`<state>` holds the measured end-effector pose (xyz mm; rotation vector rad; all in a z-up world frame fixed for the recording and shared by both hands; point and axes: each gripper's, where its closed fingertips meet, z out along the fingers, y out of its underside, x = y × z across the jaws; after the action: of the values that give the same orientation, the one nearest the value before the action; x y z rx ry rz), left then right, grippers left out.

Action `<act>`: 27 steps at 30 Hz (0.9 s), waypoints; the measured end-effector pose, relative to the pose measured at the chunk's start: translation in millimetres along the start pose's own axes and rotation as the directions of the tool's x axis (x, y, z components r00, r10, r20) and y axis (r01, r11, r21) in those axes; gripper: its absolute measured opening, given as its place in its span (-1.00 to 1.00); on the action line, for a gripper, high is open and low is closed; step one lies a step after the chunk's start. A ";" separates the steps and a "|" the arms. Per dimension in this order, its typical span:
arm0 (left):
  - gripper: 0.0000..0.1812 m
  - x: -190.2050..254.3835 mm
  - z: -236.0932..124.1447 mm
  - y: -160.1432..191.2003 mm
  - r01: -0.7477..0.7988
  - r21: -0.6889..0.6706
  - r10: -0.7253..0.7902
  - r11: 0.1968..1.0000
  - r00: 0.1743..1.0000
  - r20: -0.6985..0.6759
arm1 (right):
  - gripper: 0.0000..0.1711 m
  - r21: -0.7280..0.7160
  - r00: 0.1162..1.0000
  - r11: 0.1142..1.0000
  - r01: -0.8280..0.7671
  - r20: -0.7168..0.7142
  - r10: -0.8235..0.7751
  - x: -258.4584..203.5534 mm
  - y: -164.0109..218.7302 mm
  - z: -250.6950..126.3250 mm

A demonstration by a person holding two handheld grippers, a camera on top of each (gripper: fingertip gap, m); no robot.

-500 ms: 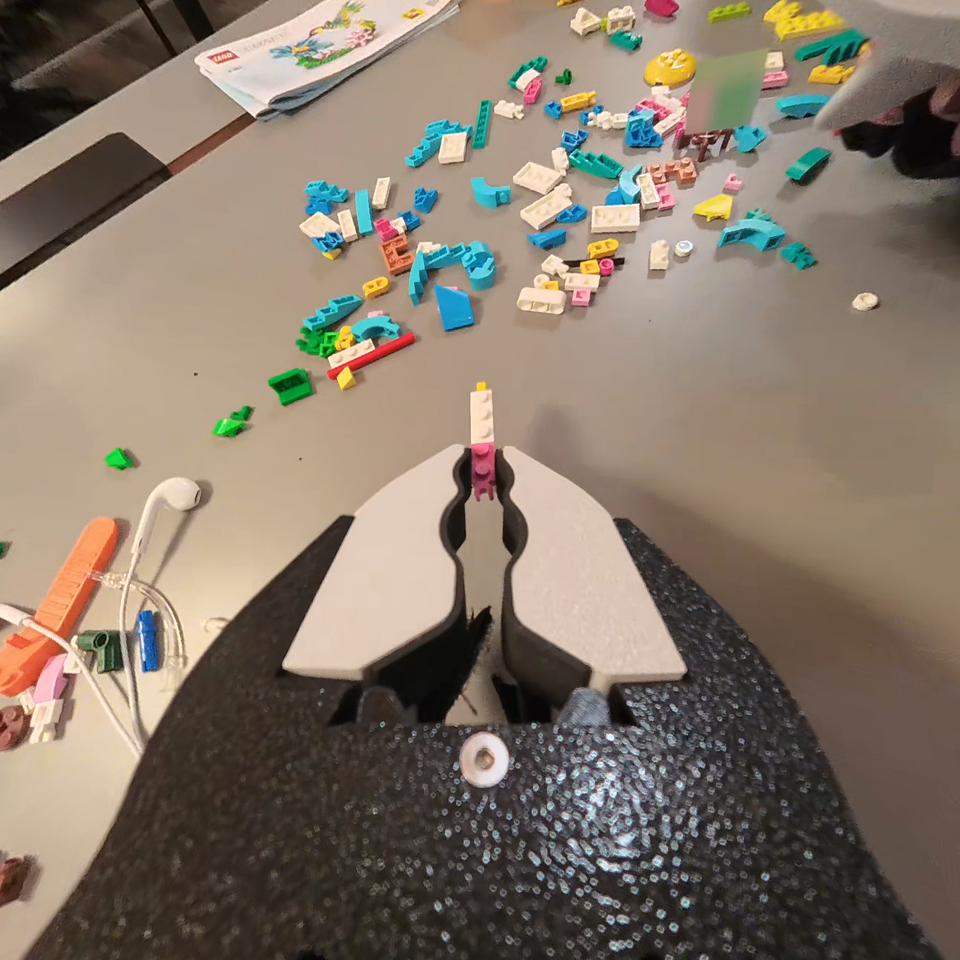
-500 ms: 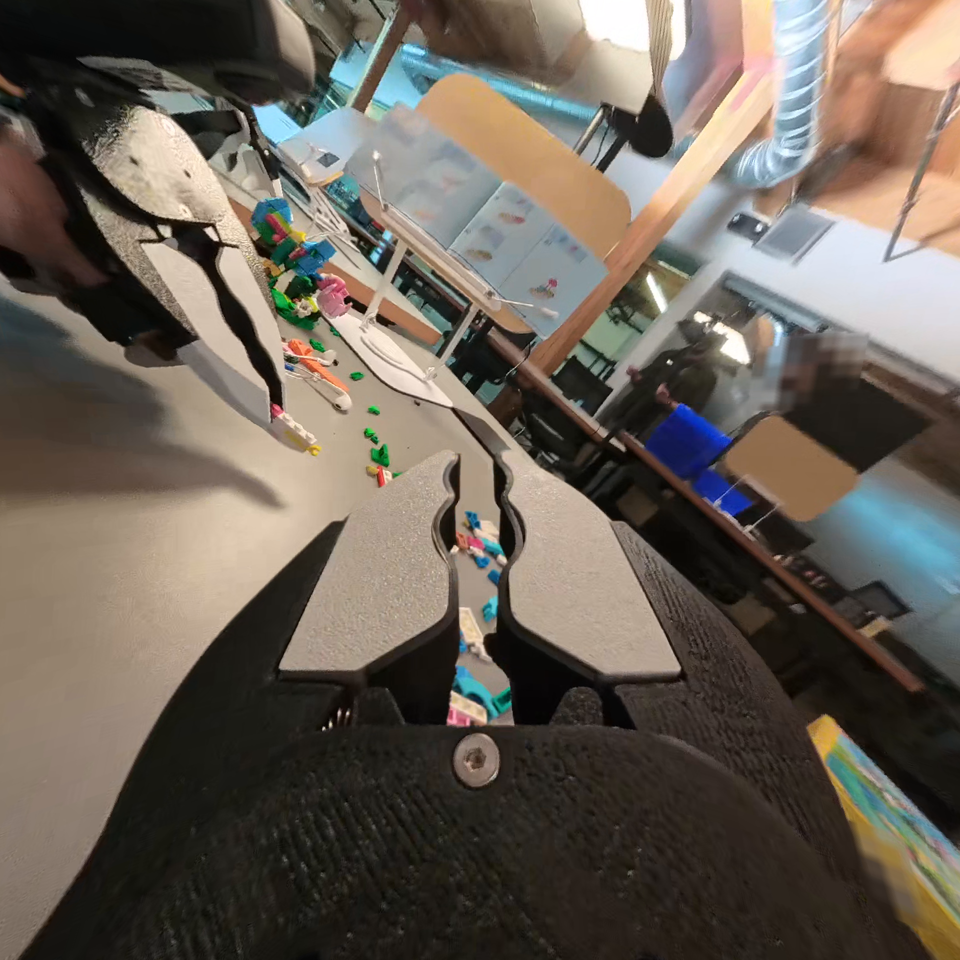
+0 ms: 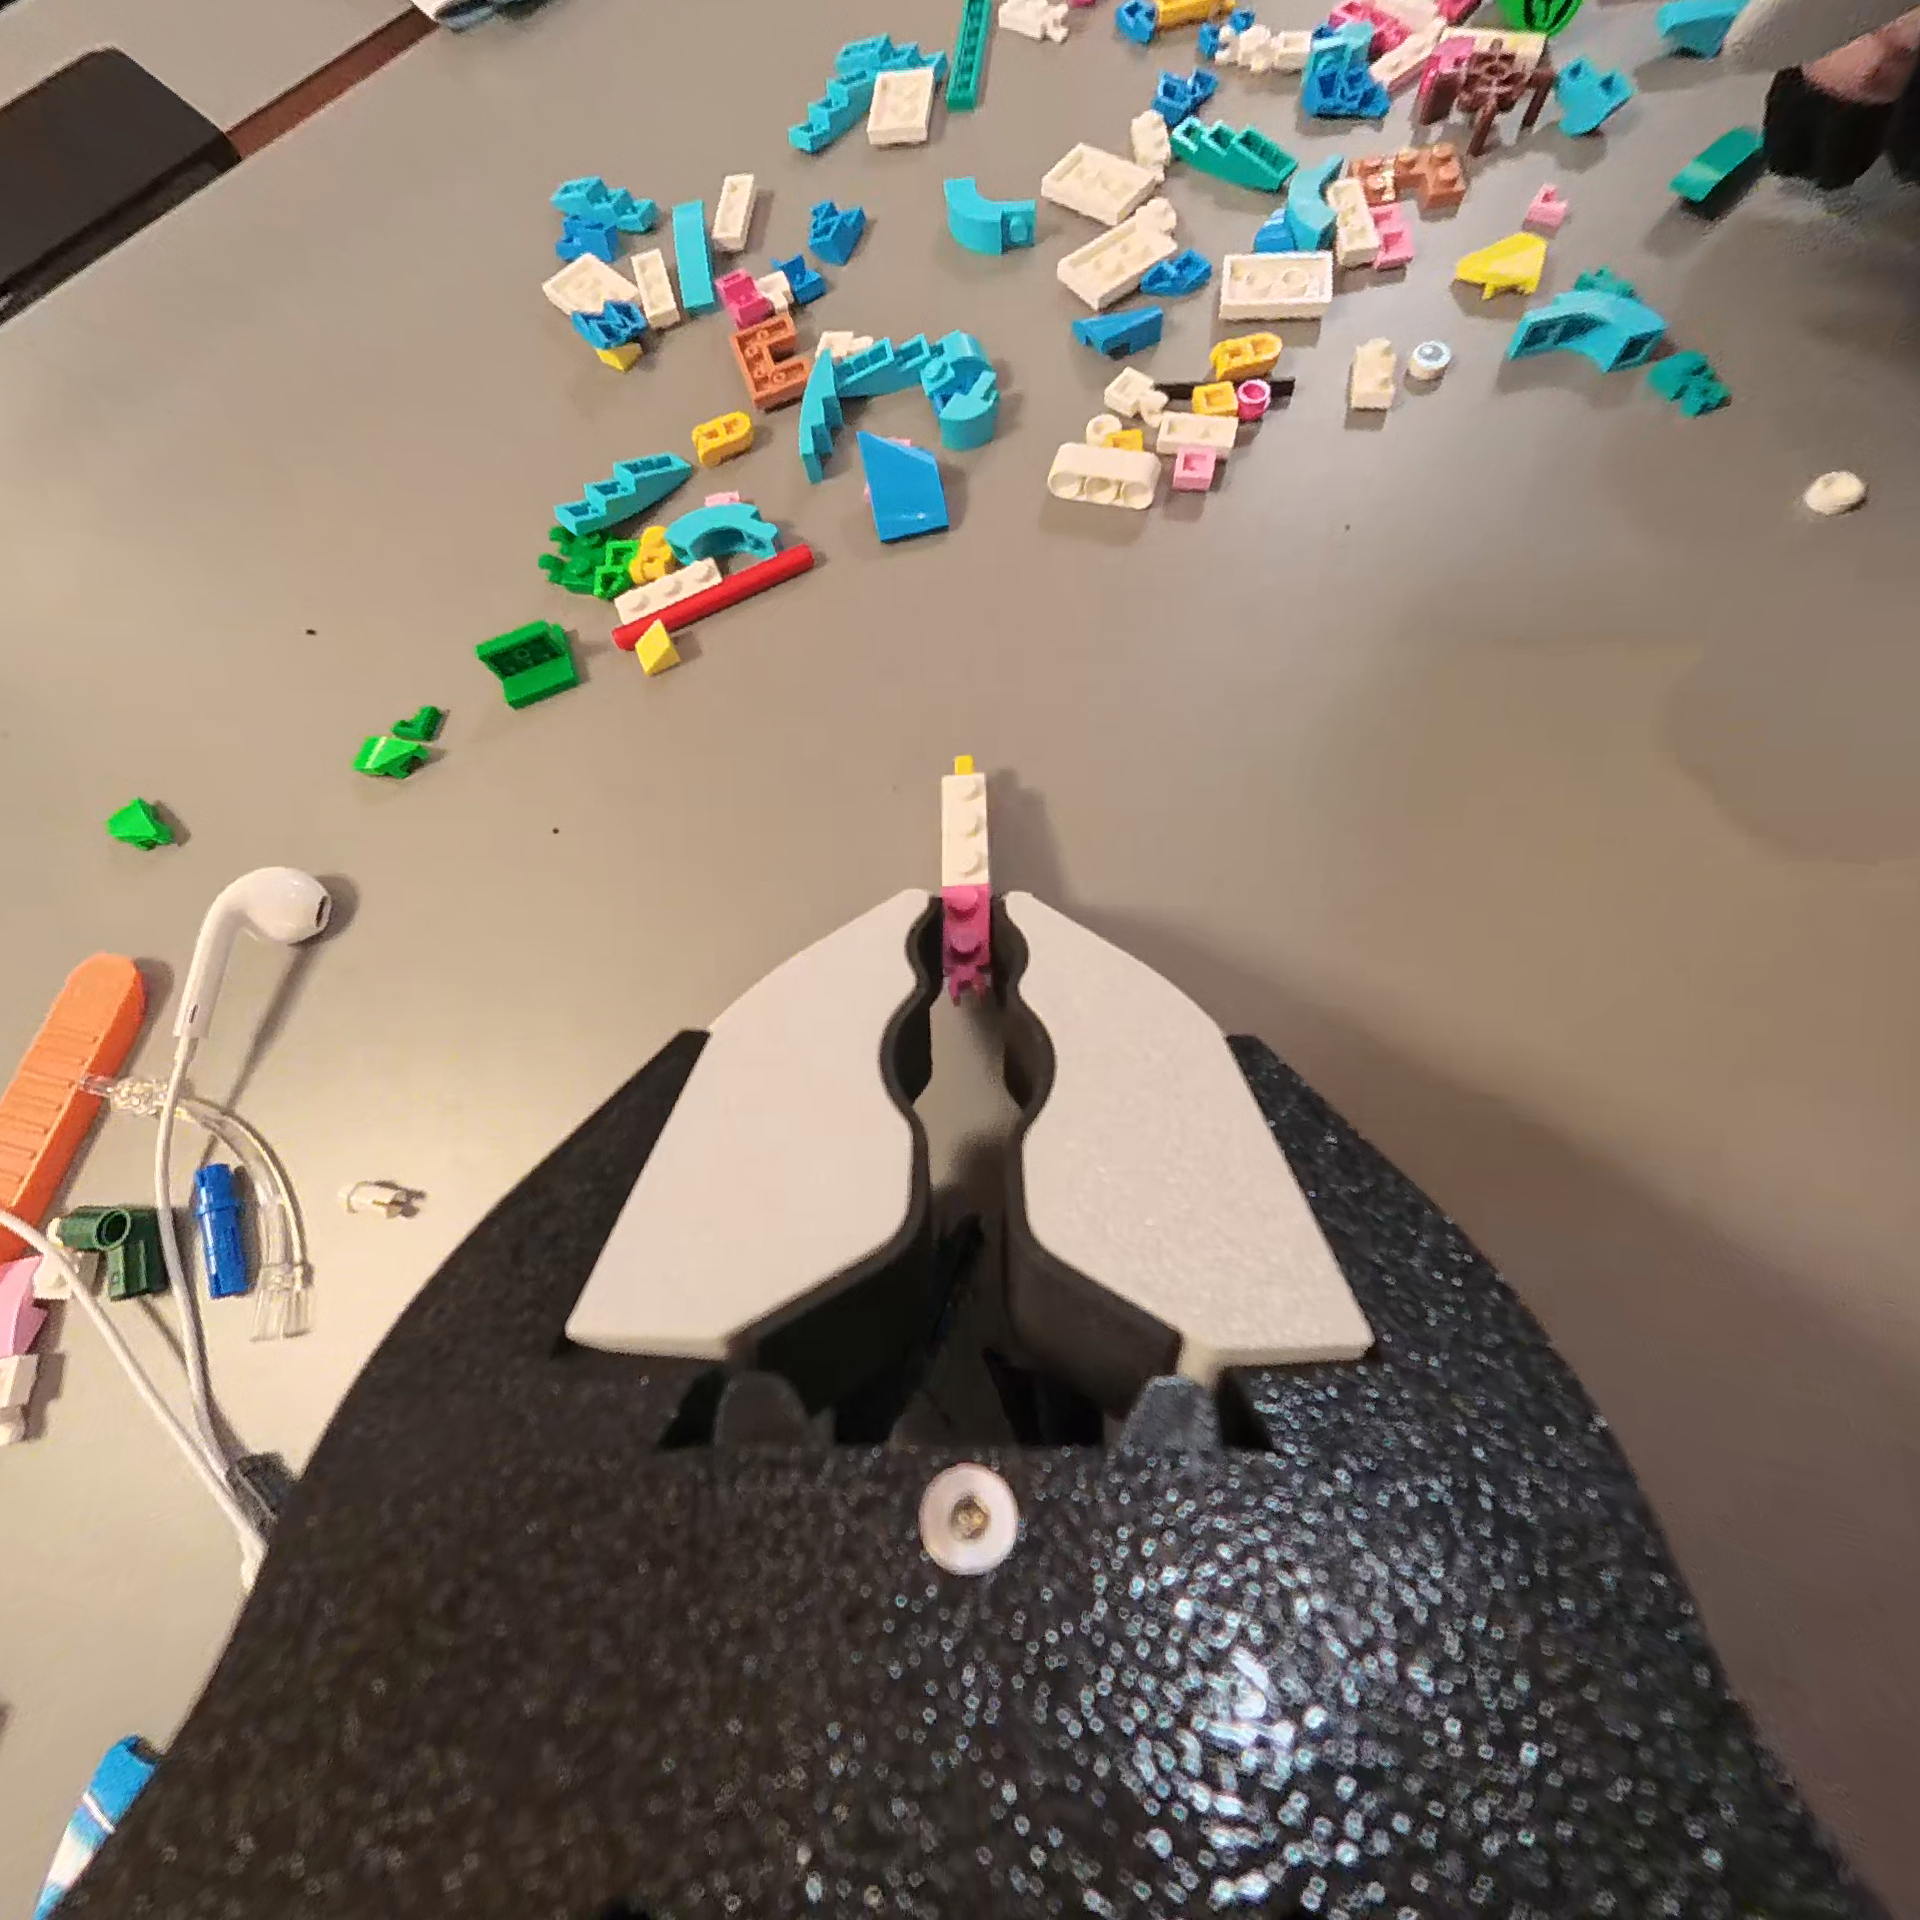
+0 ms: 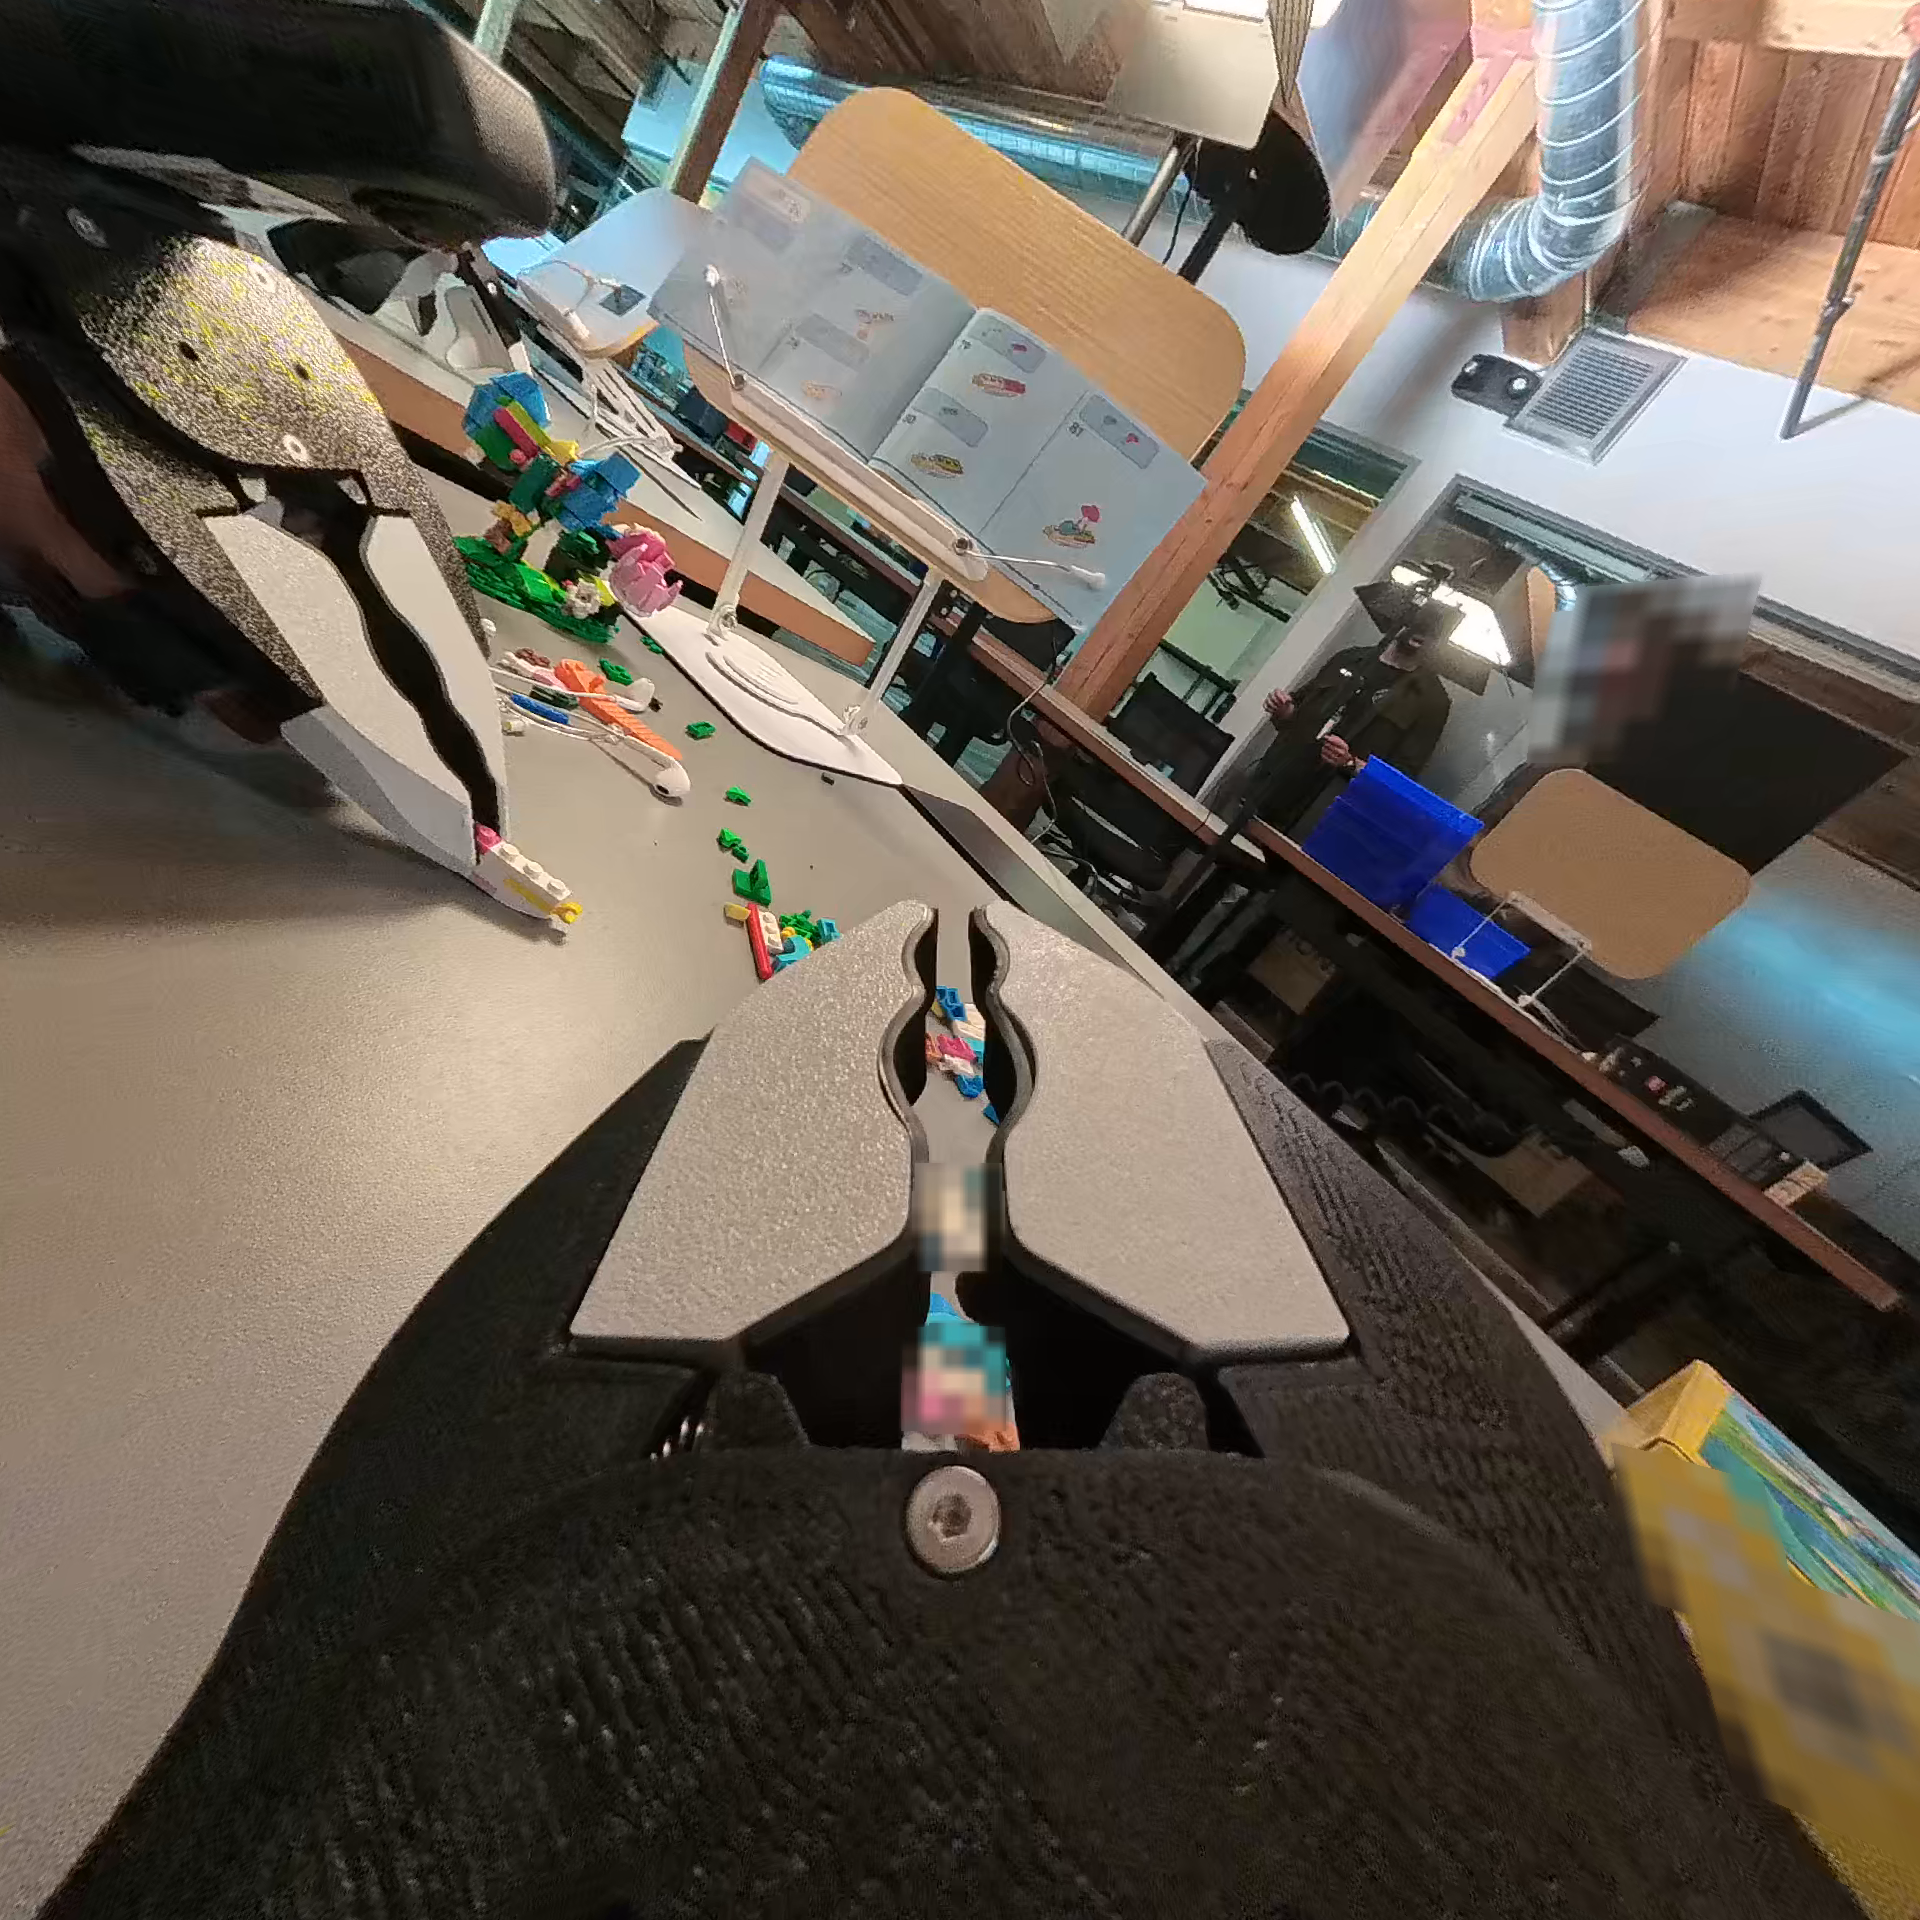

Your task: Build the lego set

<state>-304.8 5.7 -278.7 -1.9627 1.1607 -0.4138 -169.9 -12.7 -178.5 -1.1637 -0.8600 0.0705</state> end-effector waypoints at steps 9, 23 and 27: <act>-0.91 -1.1 1.3 3.2 0.018 -0.022 -0.018 1.000 1.000 -0.003 | -0.95 -0.005 1.000 1.000 -0.001 0.008 0.001 -1.3 1.0 -0.1; -0.90 -3.1 1.7 5.1 0.037 -0.034 -0.037 0.999 0.999 0.000 | -0.95 -0.019 1.000 1.000 -0.001 0.019 0.002 -3.6 3.6 1.9; -0.89 -3.0 1.8 5.1 0.036 -0.035 -0.036 0.999 0.999 0.000 | -0.95 -0.019 1.000 1.000 -0.001 0.022 0.001 -4.1 3.7 2.0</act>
<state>-308.2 7.7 -283.5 -2.0162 1.1414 -0.4155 -172.6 -11.4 -183.5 -1.1831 -0.8812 0.0759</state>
